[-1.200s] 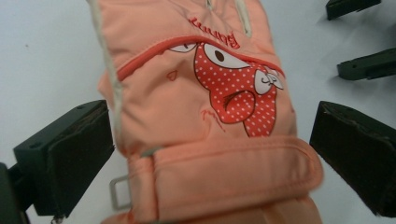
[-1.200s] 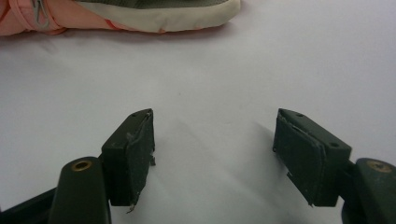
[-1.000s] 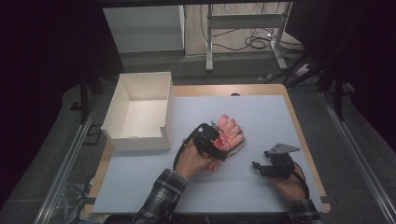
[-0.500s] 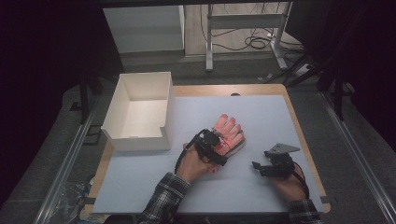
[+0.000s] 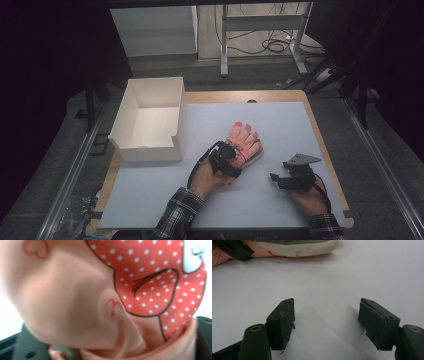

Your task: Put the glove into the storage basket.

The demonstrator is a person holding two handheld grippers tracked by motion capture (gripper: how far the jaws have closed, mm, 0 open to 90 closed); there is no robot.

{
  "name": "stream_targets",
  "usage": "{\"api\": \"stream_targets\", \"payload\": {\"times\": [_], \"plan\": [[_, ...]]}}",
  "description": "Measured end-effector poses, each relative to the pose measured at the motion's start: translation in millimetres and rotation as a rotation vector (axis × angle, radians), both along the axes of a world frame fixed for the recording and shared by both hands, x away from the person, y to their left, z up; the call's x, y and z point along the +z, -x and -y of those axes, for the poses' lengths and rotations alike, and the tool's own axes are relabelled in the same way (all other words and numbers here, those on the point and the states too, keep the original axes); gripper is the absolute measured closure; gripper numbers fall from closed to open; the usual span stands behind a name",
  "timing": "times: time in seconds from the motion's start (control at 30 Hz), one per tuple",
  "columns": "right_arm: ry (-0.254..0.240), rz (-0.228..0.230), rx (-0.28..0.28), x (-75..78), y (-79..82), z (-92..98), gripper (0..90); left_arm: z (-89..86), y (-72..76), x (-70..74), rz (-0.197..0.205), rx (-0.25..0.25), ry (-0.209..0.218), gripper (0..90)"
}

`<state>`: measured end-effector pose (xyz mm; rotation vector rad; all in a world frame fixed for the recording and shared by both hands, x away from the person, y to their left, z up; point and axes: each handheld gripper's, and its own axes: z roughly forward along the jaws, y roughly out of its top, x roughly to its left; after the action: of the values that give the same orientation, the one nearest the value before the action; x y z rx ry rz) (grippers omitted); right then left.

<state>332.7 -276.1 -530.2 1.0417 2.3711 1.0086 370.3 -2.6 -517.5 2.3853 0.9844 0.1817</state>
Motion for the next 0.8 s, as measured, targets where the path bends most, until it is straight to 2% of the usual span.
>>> {"api": "stream_targets", "payload": {"times": [0.13,0.27,0.4,0.67,0.8], "plan": [[0.000,0.000,0.000,0.0,0.0,0.0,29.6,-2.7,1.8,2.8,-0.004,-0.014,0.025,41.7],[0.001,0.000,0.000,0.0,0.0,0.1,29.6,-5.9,1.9,5.2,-0.010,-0.026,0.046,48.4],[-0.001,-0.002,-0.001,0.0,0.0,0.0,29.6,-6.5,0.7,8.0,-0.015,-0.040,0.043,50.3],[-0.001,-0.002,-0.001,0.1,0.1,0.0,29.6,-4.9,3.1,12.2,0.011,-0.051,0.026,50.7],[-0.001,-0.002,-0.001,0.1,0.0,0.0,29.6,-5.6,2.4,14.4,0.004,-0.054,0.028,50.7]]}}
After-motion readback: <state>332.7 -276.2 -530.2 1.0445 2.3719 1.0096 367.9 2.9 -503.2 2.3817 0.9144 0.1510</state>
